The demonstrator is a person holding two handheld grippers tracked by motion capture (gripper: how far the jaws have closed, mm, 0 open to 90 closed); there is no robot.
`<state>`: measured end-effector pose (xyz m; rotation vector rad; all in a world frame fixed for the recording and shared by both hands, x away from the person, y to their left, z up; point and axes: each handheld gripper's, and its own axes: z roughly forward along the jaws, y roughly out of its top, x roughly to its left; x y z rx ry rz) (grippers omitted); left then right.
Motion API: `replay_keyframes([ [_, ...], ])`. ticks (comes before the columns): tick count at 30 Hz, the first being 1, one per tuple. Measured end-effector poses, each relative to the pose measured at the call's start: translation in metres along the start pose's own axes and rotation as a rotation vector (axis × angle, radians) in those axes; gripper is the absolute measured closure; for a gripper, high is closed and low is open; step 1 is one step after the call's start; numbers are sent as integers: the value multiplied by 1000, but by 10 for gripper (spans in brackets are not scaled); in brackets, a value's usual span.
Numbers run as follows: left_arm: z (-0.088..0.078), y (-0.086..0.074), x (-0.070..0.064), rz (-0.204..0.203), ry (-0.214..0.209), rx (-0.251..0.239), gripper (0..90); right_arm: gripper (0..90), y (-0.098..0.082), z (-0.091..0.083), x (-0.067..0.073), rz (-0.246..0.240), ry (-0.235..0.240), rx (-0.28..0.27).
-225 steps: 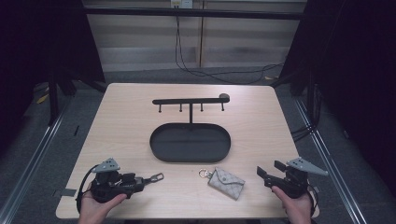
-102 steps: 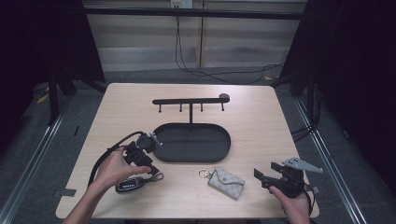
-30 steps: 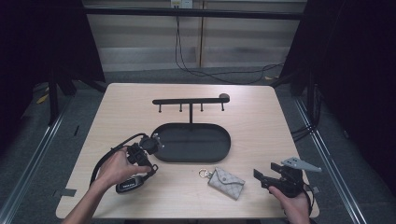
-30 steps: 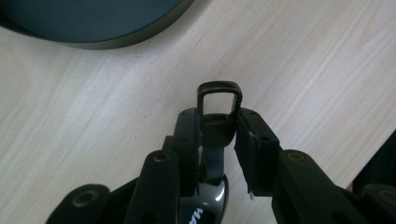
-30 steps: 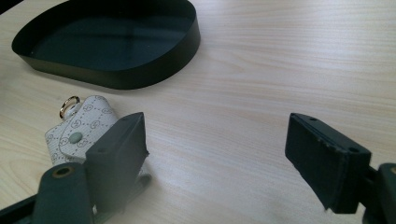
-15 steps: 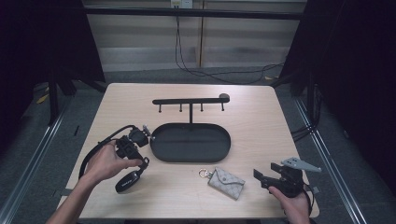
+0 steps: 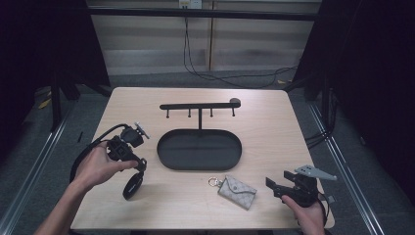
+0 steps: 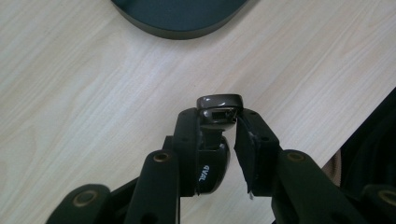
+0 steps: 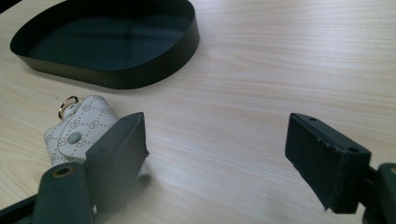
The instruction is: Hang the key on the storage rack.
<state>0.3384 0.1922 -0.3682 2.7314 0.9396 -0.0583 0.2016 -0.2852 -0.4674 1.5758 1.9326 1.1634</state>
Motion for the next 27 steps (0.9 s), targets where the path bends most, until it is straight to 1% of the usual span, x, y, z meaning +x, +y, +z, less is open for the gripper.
replay_keyframes([
  [1, -2, 0, 0, -5, -1, -7, 707, 206, 0, 0, 0, 0, 0, 0],
  [5, -8, -1, 0, -2, 1, -11, 707, 206, 0, 0, 0, 1, 1, -1],
  [7, -12, -1, 1, 1, 12, -20, 708, 206, 0, 0, 0, 1, 1, -1],
  [8, -14, -1, 0, -3, 7, -20, 709, 206, 0, 0, 0, 2, 1, -1],
  [10, -17, -2, 1, -6, 11, -23, 709, 206, 0, 0, 0, 2, 1, -1],
  [11, -20, -2, 1, -5, 21, -23, 710, 206, 0, 0, 0, 4, 1, -1],
  [13, -21, -2, 1, -9, 24, -26, 710, 206, 0, 0, 0, 2, 1, -1],
  [15, -23, -3, 2, -13, 22, -22, 710, 206, 0, 0, 0, 3, 1, -1],
  [16, -24, -3, 2, -7, 21, -15, 711, 206, 0, 0, 0, 3, 2, -1],
  [21, -29, -2, 1, -6, 30, -14, 711, 206, 0, 0, 0, 3, 2, -1],
  [23, -30, -1, 1, -8, 27, -12, 711, 206, 0, 0, 0, 3, 2, -1],
  [24, -33, -1, 1, -9, 36, -16, 711, 206, 0, 0, 0, 4, 2, -1],
  [26, -35, 0, 1, -3, 33, -13, 711, 206, 0, 0, 0, 4, 2, 0],
  [27, -35, 0, 1, -8, 41, -15, 711, 206, 0, 0, 0, 3, 2, -1],
])
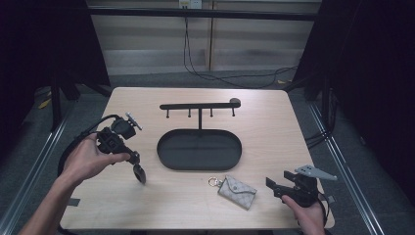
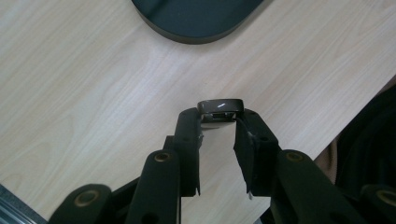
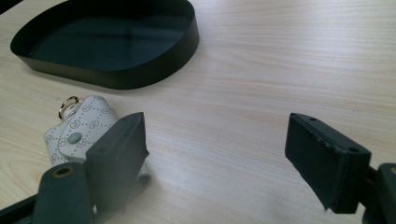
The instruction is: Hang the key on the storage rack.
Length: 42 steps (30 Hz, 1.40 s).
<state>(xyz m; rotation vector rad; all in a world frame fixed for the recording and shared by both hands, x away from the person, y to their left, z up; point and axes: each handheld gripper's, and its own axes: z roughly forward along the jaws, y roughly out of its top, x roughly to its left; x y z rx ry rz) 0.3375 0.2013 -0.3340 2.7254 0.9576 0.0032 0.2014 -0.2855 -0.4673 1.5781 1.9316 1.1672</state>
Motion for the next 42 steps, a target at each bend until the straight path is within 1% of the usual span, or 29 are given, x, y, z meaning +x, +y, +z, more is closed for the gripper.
replay_keyframes([
  [1, -1, 1, 0, 2, -1, 15, 711, 206, 0, 0, 0, 0, 0, 0],
  [2, -1, 1, -1, 4, 6, 11, 711, 206, 0, 0, 0, 0, 0, 0],
  [3, -2, 2, -1, -3, 11, 5, 711, 206, 0, 0, 0, 0, 0, 0],
  [4, -3, 3, -1, -4, 5, 8, 711, 206, 0, 0, 0, 2, 0, 1],
  [6, -4, 4, -2, -2, 13, 11, 711, 206, 0, 0, 0, 1, 0, -1],
  [7, -4, 5, -2, 0, 5, 19, 711, 206, 0, 0, 0, 1, 0, 0],
  [8, -5, 6, -3, 0, 12, 22, 711, 206, 0, 0, 0, 2, 0, 1],
  [10, -6, 8, -3, -4, 5, 30, 711, 206, 0, 0, 0, 2, 1, 1],
  [12, -7, 11, -4, -10, 8, 36, 712, 206, 0, 0, 0, 1, 0, 0],
  [13, -8, 13, -5, -1, 15, 43, 711, 206, 0, 0, 0, 2, 1, 1],
  [18, -11, 20, -7, 4, 20, 42, 711, 206, 0, 0, 0, 0, 1, 1],
  [19, -12, 21, -7, -2, 22, 40, 711, 206, 0, 0, 0, 0, 1, 1],
  [21, -12, 23, -8, 0, 20, 49, 711, 206, 0, 0, 0, 0, 1, 1],
  [23, -14, 30, -9, -18, 32, 52, 712, 206, 0, 0, 0, -1, 1, 2],
  [25, -15, 32, -10, -19, 31, 49, 712, 206, 0, 0, 0, -1, 2, 2],
  [28, -17, 38, -12, -27, 36, 57, 712, 206, 0, 0, 0, 0, 2, 1],
  [29, -18, 42, -12, -27, 31, 66, 712, 206, 0, 0, 0, 0, 3, 2],
  [30, -18, 42, -12, -27, 31, 66, 712, 206, 0, 0, 0, 0, 3, 2],
  [31, -18, 43, -12, -38, 41, 63, 712, 206, 0, 0, 0, -1, 3, 1],
  [32, -19, 46, -11, -34, 28, 70, 712, 206, 0, 0, 0, -2, 4, 2],
  [34, -19, 48, -11, -37, 29, 69, 712, 206, 0, 0, 0, -3, 3, 2],
  [35, -20, 50, -11, -34, 27, 80, 712, 206, 0, 0, 0, -3, 4, 2],
  [36, -20, 52, -11, -32, 27, 78, 712, 206, 0, 0, 0, -3, 4, 2],
  [37, -20, 53, -11, -39, 31, 78, 712, 206, 0, 0, 0, -3, 4, 2],
  [38, -20, 56, -11, -34, 25, 90, 712, 206, 0, 0, 0, -3, 4, 2],
  [39, -20, 56, -11, -34, 25, 90, 712, 206, 0, 0, 0, -3, 4, 2],
  [40, -20, 58, -10, -42, 21, 98, 712, 206, 0, 0, 0, -3, 4, 2],
  [41, -21, 61, -10, -62, 29, 101, 712, 206, 0, 0, 0, -3, 4, 2],
  [42, -21, 61, -10, -62, 29, 101, 713, 206, 0, 0, 0, -3, 4, 2],
])
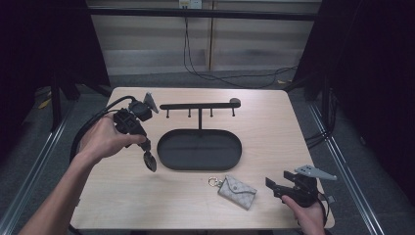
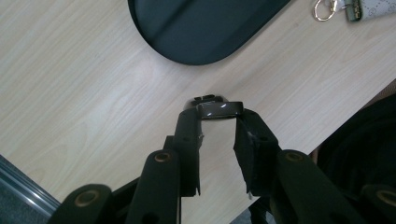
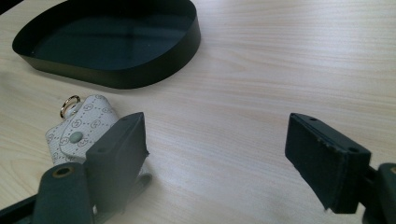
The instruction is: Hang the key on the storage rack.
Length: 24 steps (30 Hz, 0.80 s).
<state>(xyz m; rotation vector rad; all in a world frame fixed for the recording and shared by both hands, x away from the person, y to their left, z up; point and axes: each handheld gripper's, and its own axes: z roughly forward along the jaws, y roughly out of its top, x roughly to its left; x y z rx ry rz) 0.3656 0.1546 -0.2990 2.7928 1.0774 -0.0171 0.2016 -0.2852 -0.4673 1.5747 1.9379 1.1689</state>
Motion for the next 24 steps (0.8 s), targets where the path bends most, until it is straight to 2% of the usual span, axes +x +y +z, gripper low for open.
replay_keyframes([
  [4, -2, 7, 0, -4, 11, 20, 713, 206, 0, 0, 0, 2, 1, -1],
  [9, -7, 15, 1, -10, 14, 11, 713, 206, 0, 0, 0, 0, 3, -1],
  [10, -8, 18, 1, -3, 13, 15, 713, 206, 0, 0, 0, 0, 4, -2],
  [17, -9, 30, 5, -19, 15, 28, 713, 206, 0, 0, 1, -2, 7, -1],
  [18, -8, 33, 7, -33, 12, 22, 713, 207, 0, 0, 1, -2, 9, -1],
  [24, -4, 42, 13, -42, -9, 30, 713, 206, 1, 0, 1, -3, 12, 0],
])
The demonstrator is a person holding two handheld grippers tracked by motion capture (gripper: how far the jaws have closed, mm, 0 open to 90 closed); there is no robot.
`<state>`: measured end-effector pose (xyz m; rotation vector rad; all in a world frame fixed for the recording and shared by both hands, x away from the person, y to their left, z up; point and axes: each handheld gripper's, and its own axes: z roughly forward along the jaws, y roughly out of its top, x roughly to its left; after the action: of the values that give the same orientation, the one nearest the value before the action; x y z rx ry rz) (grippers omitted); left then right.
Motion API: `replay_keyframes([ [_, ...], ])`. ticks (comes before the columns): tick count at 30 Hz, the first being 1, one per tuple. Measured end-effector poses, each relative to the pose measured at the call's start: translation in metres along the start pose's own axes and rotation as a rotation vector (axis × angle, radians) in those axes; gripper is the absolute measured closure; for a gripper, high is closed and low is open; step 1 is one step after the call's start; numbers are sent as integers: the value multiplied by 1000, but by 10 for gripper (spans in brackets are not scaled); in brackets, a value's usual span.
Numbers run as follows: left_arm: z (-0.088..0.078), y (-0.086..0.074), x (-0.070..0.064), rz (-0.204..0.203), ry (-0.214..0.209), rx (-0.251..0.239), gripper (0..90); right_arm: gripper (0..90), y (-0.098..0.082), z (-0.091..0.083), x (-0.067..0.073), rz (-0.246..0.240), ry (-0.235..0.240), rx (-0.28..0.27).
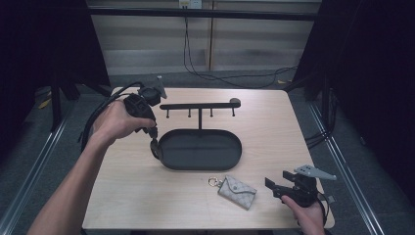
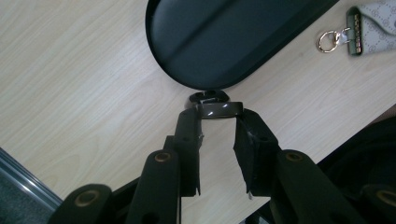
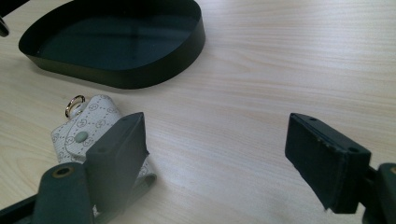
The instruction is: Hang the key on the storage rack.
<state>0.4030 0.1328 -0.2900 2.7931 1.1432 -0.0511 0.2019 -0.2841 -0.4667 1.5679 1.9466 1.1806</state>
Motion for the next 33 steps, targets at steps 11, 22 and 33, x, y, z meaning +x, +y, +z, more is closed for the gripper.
replay_keyframes([
  [11, 0, 23, 7, -21, 1, 3, 713, 206, 0, 0, 0, 0, 6, 1],
  [22, -2, 45, 8, -37, 23, -6, 713, 206, 0, -1, 0, 0, 12, -3],
  [33, 4, 55, 8, -41, 12, 23, 712, 206, 0, -1, 0, 1, 15, 1],
])
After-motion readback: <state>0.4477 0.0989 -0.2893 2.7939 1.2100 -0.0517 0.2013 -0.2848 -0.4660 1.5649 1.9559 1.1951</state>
